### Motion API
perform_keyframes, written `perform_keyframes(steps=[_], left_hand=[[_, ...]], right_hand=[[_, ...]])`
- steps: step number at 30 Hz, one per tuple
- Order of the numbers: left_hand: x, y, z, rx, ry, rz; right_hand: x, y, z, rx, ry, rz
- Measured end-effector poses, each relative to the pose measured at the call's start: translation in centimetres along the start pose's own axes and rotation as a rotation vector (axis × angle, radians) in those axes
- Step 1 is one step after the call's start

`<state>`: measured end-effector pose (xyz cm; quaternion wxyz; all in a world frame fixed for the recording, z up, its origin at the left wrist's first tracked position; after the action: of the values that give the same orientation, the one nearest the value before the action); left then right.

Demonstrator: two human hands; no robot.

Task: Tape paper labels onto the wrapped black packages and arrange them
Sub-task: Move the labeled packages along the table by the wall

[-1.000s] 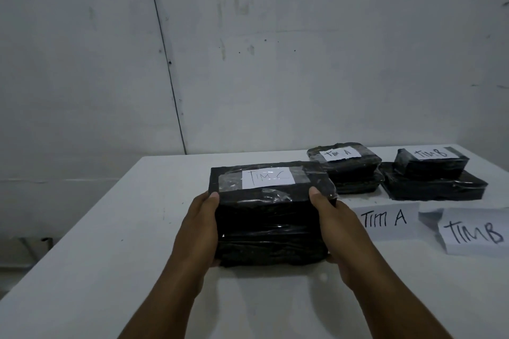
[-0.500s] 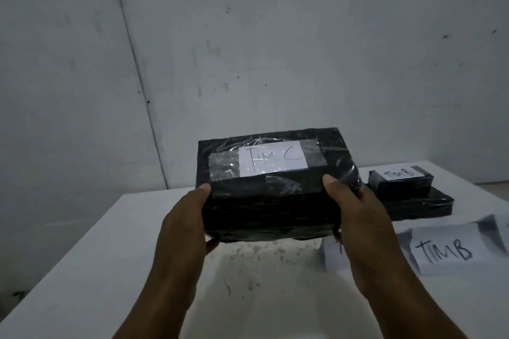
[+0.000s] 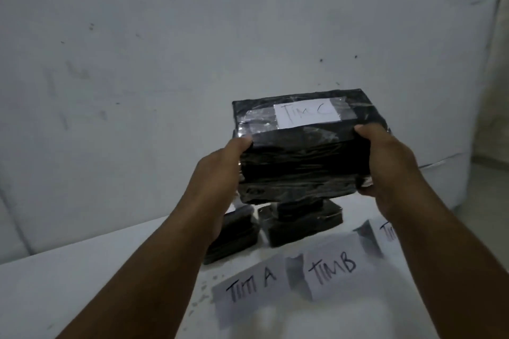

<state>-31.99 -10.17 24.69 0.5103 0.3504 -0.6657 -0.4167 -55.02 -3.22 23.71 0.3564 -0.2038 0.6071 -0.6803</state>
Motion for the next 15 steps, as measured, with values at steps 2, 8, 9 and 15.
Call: perform_keyframes(steps=[2, 8, 9, 15], left_hand=[[2.7, -0.7, 4.1, -0.026, -0.043, -0.02], [8.7, -4.8, 16.0, -0.064, -0.204, -0.127], [9.5, -5.9, 17.8, -0.067, -0.229, -0.154], [12.2, -11.6, 24.5, -0.094, -0.252, -0.289]], right_hand=[[3.1, -1.4, -2.3, -0.005, 0.04, -0.004], [13.1, -3.4, -9.0, -0.077, 0.162, 0.037], [14.7, -3.2, -9.9, -0.098, 0.175, 0.056], [22.3, -0.1, -12.8, -0.284, 0.216, 0.212]])
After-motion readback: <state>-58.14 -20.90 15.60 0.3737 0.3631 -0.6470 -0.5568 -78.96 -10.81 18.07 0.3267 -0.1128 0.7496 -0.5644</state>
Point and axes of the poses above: each hand's wrist, its own x-axis towards the middle knuckle, its own z-axis out of the palm, y = z × x, the point moved 4 cm from there along x, towards the middle knuckle, and after that the axes turned 15 degrees about z, right-handed, at the moved point
